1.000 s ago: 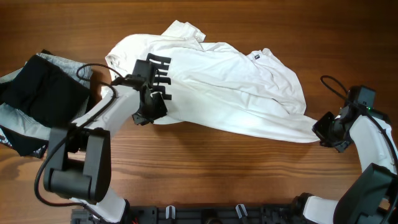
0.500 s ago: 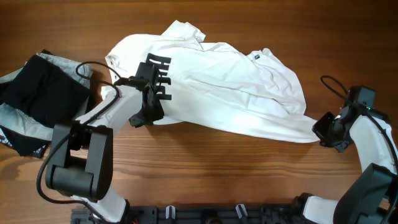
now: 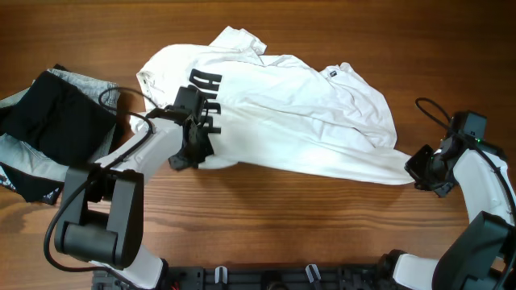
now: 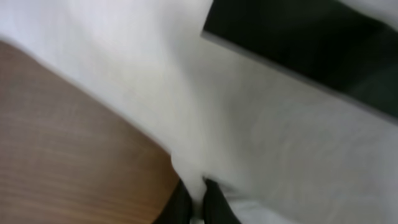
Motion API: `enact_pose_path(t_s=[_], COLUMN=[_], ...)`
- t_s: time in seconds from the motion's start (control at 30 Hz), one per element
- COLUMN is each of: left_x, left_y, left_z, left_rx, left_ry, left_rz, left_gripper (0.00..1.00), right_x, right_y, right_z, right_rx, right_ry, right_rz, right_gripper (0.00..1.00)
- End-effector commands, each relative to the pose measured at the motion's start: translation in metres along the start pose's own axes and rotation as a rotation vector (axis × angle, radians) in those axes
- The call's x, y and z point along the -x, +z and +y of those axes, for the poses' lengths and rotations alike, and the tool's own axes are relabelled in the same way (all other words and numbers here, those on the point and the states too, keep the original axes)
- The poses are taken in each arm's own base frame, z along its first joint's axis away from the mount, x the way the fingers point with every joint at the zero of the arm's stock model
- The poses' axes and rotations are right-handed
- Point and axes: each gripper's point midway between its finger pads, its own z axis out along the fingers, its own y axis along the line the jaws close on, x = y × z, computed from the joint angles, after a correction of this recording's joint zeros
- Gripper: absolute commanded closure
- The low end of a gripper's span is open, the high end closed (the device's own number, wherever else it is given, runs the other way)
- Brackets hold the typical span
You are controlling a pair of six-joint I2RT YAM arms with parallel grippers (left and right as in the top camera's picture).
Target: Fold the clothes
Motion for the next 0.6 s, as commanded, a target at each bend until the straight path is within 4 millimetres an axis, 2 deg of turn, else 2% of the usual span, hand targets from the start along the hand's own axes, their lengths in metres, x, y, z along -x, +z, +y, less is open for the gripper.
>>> enact_pose_path(t_s=[0.0, 0.1, 0.3, 0.43, 0.57], left_x=[-0.052, -0.068, -0.085, -0.091, -0.077], left_y=[-0.013, -0.052, -0.109, -0.127, -0.129], left_z=[0.029, 0.041, 0.046, 0.044, 0.034], left_rx=[0.103, 0.152, 0.081, 0.012, -0.041], left_ry=[-0.001, -0.065, -0.067, -0.066, -0.06], left_rz=[0.205, 0.245, 0.201, 0.158, 0.083], left_gripper=[0.96, 0.96, 0.96, 0.96, 0.96], right_x=[0.005, 0.008, 0.009, 0.009, 0.008], right_y=[-0.003, -0.003, -0.003, -0.003, -0.003], right_z=[0.002, 0.003, 0.003, 0.004, 0.003], right_rx=[0.008, 0.013, 0.014, 0.014, 0.014], right_ry=[-0.017, -0.015, -0.015, -0.015, -0.015], right_rz=[-0.014, -0.027, -0.029, -0.029, -0.028], right_gripper=[0.94, 0.93, 0.93, 0.93, 0.93])
